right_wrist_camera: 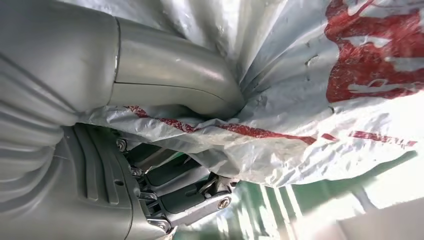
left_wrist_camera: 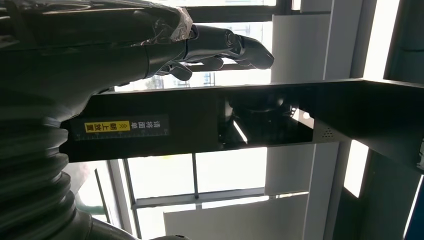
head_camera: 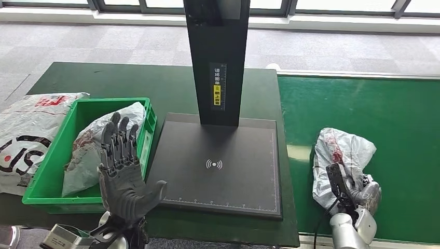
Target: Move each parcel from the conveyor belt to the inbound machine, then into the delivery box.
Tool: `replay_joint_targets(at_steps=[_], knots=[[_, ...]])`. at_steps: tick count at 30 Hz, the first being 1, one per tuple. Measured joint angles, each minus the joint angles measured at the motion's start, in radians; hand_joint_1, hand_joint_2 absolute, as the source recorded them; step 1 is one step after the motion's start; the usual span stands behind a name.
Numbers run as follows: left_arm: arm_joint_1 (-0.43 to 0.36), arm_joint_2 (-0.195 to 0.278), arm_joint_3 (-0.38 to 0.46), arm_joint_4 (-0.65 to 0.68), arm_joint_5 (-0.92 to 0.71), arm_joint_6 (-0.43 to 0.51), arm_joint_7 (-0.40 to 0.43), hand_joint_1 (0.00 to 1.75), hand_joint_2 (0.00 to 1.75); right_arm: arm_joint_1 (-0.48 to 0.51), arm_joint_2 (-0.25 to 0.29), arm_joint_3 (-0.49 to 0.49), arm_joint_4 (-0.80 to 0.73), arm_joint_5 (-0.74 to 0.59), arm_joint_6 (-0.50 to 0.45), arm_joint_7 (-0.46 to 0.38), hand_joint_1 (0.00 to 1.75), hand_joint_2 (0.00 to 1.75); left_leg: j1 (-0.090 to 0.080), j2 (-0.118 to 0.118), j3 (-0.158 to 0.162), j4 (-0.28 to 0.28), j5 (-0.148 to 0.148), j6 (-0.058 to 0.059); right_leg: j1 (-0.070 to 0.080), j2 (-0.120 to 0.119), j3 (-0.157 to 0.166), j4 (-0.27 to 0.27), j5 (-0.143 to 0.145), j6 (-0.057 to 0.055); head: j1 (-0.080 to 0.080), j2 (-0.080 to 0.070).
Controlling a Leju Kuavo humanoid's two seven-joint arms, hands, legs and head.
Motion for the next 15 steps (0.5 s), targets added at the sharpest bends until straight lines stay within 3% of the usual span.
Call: replay_joint_targets(at_steps=[3,7,15], knots=[[0.0,0.0,-0.005,0.0,0.0,-0.003,0.0,0.0,1.75,0.076,0.099,0.078,-0.251,-0.035,-0.002,-0.069,1.75,1.75,0.001,0.0,0.0,-0.001,0.0,-0.001,0.001,0.0,-0.001,0.001,-0.001,-0.001,0.0,0.0],[-0.001,0.0,-0.007,0.0,0.0,-0.013,0.0,0.0,1.75,0.162,0.184,0.209,-0.51,-0.026,-0.002,-0.042,1.75,1.75,0.001,0.0,0.0,-0.002,0.001,-0.001,0.001,0.0,-0.002,0.001,-0.002,-0.002,0.0,0.0],[-0.002,0.0,-0.007,0.003,0.0,-0.019,0.0,0.0,1.75,0.226,0.219,0.373,-0.748,-0.013,0.0,-0.026,1.75,1.75,-0.001,0.0,0.001,-0.001,0.0,-0.001,-0.001,0.0,-0.002,0.0,-0.002,-0.001,0.0,0.0]])
